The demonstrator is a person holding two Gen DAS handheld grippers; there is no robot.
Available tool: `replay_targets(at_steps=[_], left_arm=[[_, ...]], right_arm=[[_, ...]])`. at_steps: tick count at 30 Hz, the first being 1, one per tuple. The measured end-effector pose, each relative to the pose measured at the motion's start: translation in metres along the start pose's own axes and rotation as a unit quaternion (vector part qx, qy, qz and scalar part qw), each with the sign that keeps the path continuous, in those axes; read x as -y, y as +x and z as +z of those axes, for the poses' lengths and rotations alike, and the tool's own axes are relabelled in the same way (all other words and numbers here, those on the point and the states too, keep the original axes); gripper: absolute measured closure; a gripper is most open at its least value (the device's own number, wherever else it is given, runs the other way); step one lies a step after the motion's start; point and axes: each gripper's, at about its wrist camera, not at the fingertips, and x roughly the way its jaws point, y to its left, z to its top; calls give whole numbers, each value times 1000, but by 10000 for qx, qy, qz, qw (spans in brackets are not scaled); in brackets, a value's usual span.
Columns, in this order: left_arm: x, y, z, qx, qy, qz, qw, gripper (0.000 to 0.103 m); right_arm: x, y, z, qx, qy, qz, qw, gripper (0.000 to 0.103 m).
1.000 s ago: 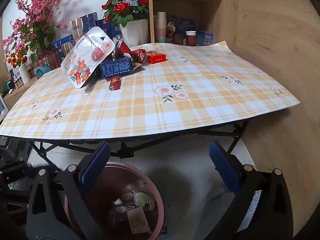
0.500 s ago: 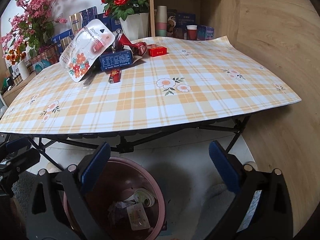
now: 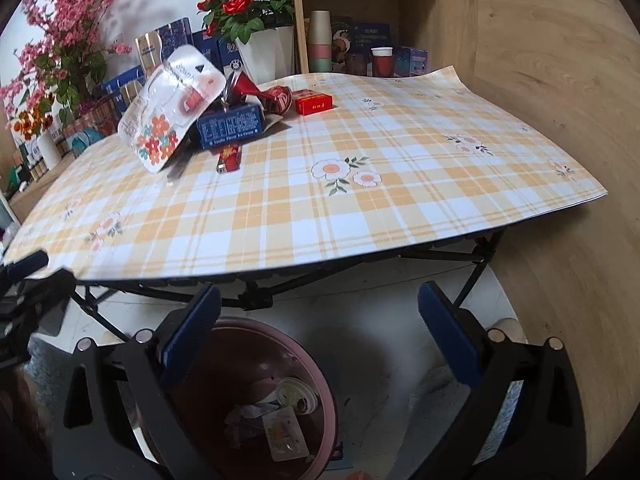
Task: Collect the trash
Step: 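Grasp the 'Brown hook' blister pack with the left gripper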
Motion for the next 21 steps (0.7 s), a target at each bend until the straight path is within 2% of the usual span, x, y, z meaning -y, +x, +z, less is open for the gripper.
replay_targets(at_steps=[4,7,10,11,12,15,21], left_arm=[[-6,8,35,328,657,209,9971,10],[-10,24,63,571,1151,364,9910,10],[-10,45,83,777,1692,595,9807,10],[-9,57,90,844,1925,728,9750,10],[-8,64,93,865,2048,790,9718,10],[-3,92,101,853,2463,1026,9600,22],[1,133,104,773,2817,1204,9488,23]], right_arm=[[3,-1,15,90,-22,13,10000,6],[7,2,30,198,16,32,9998,6],[13,8,43,272,127,10,9995,6],[15,11,46,278,172,1,9995,6],[17,14,50,279,226,-2,9994,6],[22,22,55,231,292,8,9993,6],[28,35,56,137,338,6,9993,6]])
